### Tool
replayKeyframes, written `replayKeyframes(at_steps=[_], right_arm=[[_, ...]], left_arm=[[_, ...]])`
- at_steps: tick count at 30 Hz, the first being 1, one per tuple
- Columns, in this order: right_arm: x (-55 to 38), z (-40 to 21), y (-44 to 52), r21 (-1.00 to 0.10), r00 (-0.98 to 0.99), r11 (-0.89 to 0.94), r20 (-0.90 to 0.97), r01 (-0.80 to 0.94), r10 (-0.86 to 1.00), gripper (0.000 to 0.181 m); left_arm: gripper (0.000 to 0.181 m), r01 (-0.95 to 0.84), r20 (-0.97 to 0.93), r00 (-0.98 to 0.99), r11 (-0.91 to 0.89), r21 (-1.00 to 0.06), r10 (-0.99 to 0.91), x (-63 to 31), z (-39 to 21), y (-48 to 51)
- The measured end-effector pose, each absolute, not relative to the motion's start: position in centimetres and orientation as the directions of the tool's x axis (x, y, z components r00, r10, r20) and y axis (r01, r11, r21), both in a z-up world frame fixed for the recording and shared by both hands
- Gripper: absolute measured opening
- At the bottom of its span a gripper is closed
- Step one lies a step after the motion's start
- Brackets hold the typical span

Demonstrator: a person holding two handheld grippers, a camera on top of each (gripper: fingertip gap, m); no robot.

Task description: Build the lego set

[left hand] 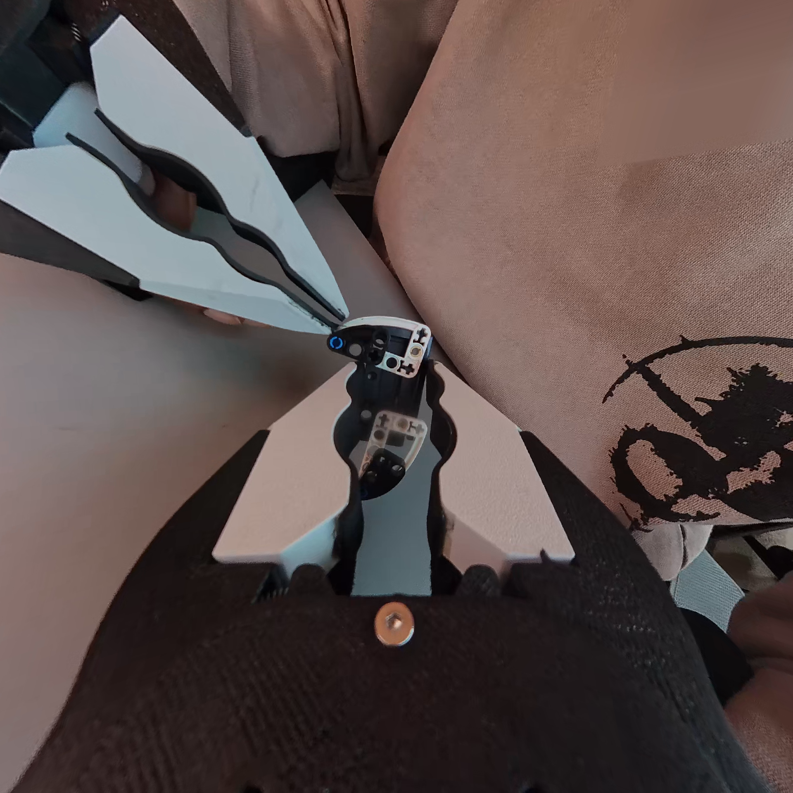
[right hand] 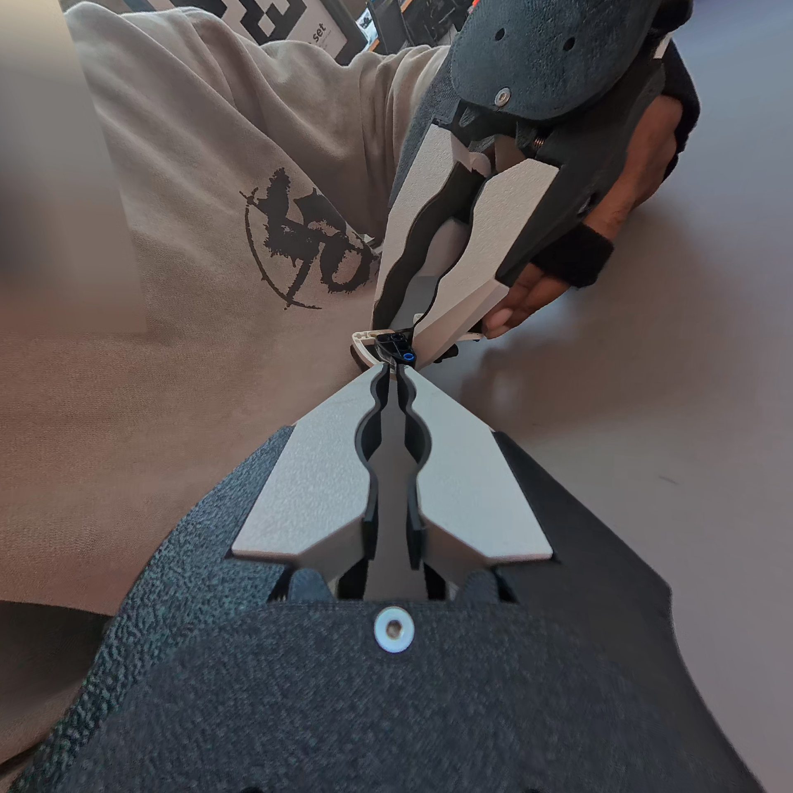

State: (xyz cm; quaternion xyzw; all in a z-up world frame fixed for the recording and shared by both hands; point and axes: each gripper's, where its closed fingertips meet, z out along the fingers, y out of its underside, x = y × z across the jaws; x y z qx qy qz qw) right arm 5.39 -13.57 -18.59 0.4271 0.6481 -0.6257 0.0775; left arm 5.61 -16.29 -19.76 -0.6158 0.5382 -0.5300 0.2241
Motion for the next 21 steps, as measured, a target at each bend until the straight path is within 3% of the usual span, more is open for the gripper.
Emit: replayKeyframes(at_steps=[21], right_arm=[[4.5,-19.14,-13.05,-0.762,-0.589,-0.132,-0.586,0.634,0.556,0.007]], left_arm=[[0.026,-0.434,0.396,-0.122,-0.31,-0.846,-0.91,5.34,-20.02,-16.01]])
